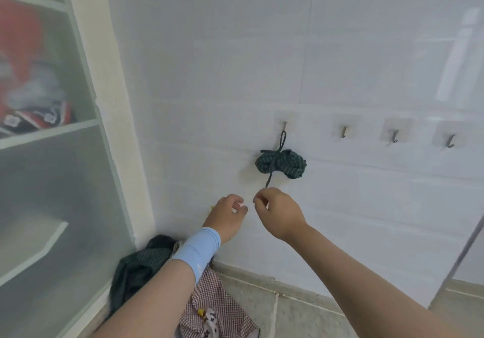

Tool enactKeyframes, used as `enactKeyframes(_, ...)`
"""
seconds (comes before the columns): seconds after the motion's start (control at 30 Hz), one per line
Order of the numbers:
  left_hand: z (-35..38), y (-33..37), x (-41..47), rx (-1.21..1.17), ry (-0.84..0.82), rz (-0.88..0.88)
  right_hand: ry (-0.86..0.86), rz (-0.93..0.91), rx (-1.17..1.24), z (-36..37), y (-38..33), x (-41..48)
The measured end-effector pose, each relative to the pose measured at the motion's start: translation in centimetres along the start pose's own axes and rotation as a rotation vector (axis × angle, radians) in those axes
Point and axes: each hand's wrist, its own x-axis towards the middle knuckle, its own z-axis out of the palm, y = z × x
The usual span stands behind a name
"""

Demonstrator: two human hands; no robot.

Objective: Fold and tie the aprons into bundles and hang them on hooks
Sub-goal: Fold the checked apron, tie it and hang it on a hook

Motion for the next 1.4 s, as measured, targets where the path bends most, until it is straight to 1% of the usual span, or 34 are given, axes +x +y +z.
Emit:
enactKeyframes(0.13,0.6,-7.7,-3.6,0.025,-0.058,-0.197,-0.392,0.130,0.015,7.8,1.6,-3.0)
enactKeyframes(0.27,2.4,-15.8,-6.6,0.081,-0.143,-0.397,-0.733,0.135,-0.055,16.8,3.5,-6.1)
enactKeyframes(0.37,3.6,-20.5,-7.7,0.258,-0.193,-0.456,-0.863,0.139,-0.084,21.5,5.1,-7.8)
enactKeyframes(0.47,4.9,-24.5,-8.0,0.368,-0.255,-0.519,-0.970,0.168,-0.092,25.8,7.0,-9.1)
enactKeyframes(0.53,6.2,-26.8,-8.0,0.395,-0.359,-0.573,-1.044,0.129,-0.122,28.1,8.1,-10.3)
enactKeyframes(0.63,8.5,-28.9,-8.6,0.384,-0.556,-0.593,-1.124,0.025,-0.269,30.2,9.8,-12.3)
enactKeyframes(0.73,10.8,-30.4,-9.5,0.287,-0.696,-0.582,-1.100,-0.048,-0.377,31.5,11.1,-13.7)
enactKeyframes(0.8,11.7,-30.7,-10.1,0.234,-0.701,-0.567,-1.035,-0.073,-0.380,31.9,11.3,-14.0)
enactKeyframes(0.87,12.1,-31.0,-10.4,0.231,-0.633,-0.543,-0.964,-0.033,-0.307,32.0,11.4,-13.8)
enactKeyframes(0.93,12.0,-30.9,-10.2,0.233,-0.565,-0.538,-0.892,0.141,-0.077,31.5,11.3,-13.1)
enactKeyframes(1.0,11.3,-30.3,-9.8,0.303,-0.502,-0.484,-0.846,0.305,0.172,30.6,10.8,-11.9)
enactKeyframes(1.07,10.4,-29.0,-9.1,0.384,-0.406,-0.401,-0.793,0.331,0.300,29.1,10.1,-10.3)
enactKeyframes(1.1,9.9,-28.4,-8.7,0.394,-0.339,-0.377,-0.766,0.329,0.336,28.4,9.7,-9.5)
enactKeyframes(1.17,8.5,-26.7,-8.0,0.342,-0.251,-0.399,-0.720,0.331,0.378,26.6,8.6,-8.1)
enactKeyframes(1.2,7.6,-25.8,-7.7,0.314,-0.242,-0.420,-0.706,0.345,0.408,25.6,8.1,-7.6)
enactKeyframes(1.3,4.6,-23.0,-7.2,0.317,-0.256,-0.373,-0.703,0.343,0.468,22.2,7.1,-6.3)
enactKeyframes(1.4,1.8,-19.8,-7.2,0.210,-0.256,-0.346,-0.689,0.270,0.323,18.5,6.4,-5.5)
